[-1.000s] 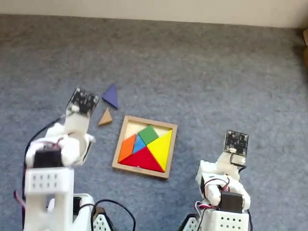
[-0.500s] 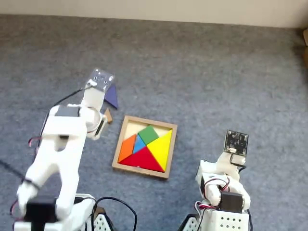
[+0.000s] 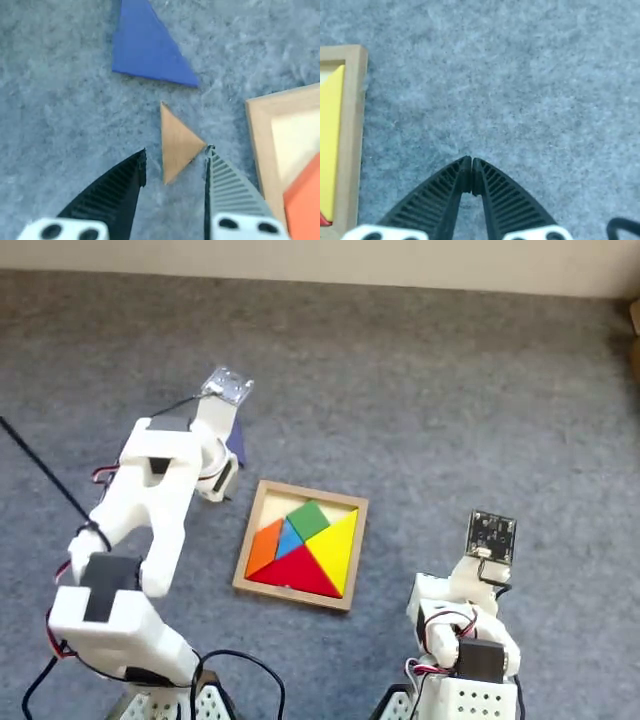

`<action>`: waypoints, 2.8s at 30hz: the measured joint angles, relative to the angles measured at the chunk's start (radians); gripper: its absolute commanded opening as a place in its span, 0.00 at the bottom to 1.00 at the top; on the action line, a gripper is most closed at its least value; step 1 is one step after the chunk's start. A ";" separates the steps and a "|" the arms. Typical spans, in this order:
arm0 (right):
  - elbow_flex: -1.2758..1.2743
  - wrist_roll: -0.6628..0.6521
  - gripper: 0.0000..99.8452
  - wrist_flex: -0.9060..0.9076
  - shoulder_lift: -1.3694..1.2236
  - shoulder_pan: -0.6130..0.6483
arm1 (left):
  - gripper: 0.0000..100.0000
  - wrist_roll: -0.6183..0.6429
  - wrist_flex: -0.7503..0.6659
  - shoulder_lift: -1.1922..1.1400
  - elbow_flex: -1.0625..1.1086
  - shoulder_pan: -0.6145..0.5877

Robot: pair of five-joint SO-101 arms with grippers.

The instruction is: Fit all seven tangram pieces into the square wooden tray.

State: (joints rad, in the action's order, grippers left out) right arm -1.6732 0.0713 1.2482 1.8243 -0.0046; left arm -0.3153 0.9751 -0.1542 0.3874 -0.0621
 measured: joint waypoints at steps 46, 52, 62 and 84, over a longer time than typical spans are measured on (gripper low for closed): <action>0.000 0.000 0.02 0.000 0.000 0.000 | 0.06 -0.097 0.034 0.181 -0.006 0.232; 0.000 0.000 0.02 0.000 0.000 0.000 | 0.06 -0.272 0.046 0.198 -0.005 0.338; 0.000 0.000 0.02 0.000 0.000 0.000 | 0.06 -0.482 0.046 0.157 -0.005 0.489; 0.000 0.000 0.02 0.000 0.000 0.000 | 0.22 -0.477 -0.023 0.049 -0.005 0.529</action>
State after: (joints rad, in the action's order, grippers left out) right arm -1.6732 0.0713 1.2482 1.8243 -0.0046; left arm -0.7925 0.9521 -0.1051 0.3828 0.4672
